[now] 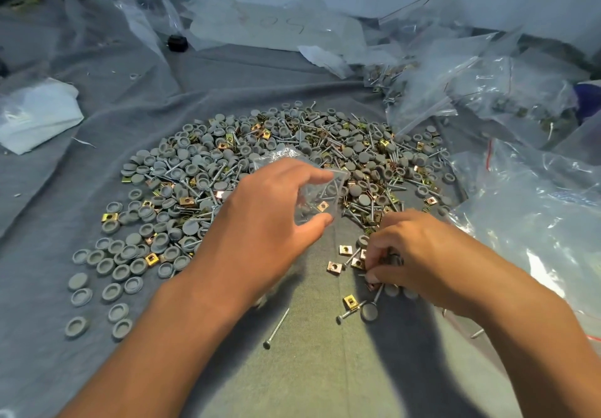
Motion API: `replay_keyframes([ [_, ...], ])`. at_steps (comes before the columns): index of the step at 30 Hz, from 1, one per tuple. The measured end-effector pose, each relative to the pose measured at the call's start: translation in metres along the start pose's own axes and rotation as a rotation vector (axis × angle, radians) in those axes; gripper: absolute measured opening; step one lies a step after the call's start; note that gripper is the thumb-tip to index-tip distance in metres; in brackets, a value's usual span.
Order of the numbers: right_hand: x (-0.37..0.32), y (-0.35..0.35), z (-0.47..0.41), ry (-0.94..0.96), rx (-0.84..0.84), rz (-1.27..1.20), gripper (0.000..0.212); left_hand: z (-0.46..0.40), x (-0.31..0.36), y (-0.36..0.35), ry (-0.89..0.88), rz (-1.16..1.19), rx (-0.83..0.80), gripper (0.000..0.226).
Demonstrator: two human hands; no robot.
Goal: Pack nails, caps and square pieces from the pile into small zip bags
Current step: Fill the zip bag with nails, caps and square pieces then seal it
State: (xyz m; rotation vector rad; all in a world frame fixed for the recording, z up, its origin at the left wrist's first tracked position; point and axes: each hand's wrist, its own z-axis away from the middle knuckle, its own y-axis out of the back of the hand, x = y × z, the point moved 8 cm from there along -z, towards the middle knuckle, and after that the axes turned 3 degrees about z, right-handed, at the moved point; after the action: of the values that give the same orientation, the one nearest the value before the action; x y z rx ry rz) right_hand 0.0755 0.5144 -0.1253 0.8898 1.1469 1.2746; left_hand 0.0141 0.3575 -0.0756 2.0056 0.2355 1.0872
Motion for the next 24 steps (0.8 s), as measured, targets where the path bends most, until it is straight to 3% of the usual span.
replay_keyframes([
  [4,-0.003,-0.005,-0.001,0.028,-0.024,-0.056,0.012,0.001,0.001,0.0,-0.001,0.004,0.0,0.051],
  [9,-0.01,0.008,-0.004,0.058,0.109,-0.231,0.011,0.0,0.0,0.0,0.0,0.003,0.005,0.05],
  [17,-0.027,-0.004,-0.008,0.151,0.138,0.03,0.013,0.0,0.0,0.0,-0.003,-0.009,0.005,0.051],
  [19,-0.023,0.005,-0.01,0.127,0.234,-0.115,0.013,0.0,0.0,0.0,-0.005,-0.004,0.004,0.051],
  [24,-0.02,0.052,0.006,0.175,0.704,-0.61,0.01,-0.001,0.0,-0.001,-0.015,0.006,-0.001,0.052],
])
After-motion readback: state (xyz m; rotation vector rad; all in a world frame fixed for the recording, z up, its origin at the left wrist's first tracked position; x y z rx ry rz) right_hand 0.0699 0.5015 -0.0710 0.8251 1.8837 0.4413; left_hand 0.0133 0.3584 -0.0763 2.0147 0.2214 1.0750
